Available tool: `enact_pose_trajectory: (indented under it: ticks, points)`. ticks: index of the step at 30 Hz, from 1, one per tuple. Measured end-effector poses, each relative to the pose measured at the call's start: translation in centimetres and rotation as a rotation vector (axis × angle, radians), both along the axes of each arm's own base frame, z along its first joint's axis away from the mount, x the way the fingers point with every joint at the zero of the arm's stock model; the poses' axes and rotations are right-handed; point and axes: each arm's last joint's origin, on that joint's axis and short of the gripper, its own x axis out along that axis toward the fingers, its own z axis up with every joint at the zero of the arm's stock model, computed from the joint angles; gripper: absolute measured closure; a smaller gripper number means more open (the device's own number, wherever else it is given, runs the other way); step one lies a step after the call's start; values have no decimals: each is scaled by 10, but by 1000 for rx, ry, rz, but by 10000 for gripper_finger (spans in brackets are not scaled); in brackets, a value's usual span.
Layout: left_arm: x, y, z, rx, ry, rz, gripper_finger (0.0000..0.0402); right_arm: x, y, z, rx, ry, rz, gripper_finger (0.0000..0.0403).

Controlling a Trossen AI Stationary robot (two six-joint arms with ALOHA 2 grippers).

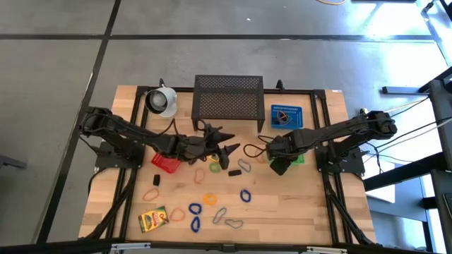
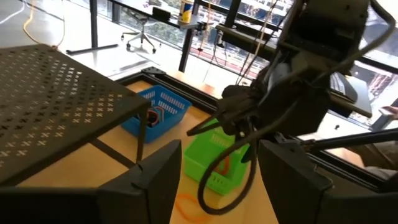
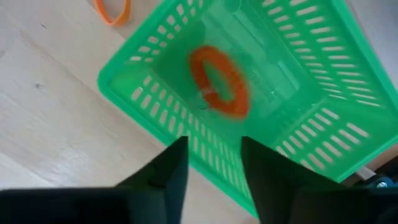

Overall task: Pick & Place Office Desk Supplies
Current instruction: Put the orange spring keychain into the green bin, then put the yellow spring keychain into the green bin

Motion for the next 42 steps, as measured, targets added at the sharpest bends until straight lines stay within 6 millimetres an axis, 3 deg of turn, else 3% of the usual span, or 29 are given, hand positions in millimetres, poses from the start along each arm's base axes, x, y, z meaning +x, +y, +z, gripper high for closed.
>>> enact_pose_trajectory:
  ticks: [7,15,21,25,30,38,42]
  points:
    - [-4,-7,-12,-38,106,-27,194,-14,-2,19,-27,-59,-24,189]
    - [-21,-17,-43,-219,476,-278,194,-35,5,52,-65,-295,-109,199]
    - [-47,-48,-59,-293,776,-545,194,-36,16,62,-90,-444,-98,213]
    - [-56,-78,-61,-117,785,-697,194,-33,22,61,-112,-480,-79,221]
    - [-56,-100,-77,95,782,-652,194,-31,25,59,-134,-480,-72,226]
    - [-39,-118,-113,-12,770,-743,194,-29,25,58,-135,-479,-91,227]
    - [-34,-120,-127,56,783,-779,194,-29,25,58,-134,-486,-92,227]
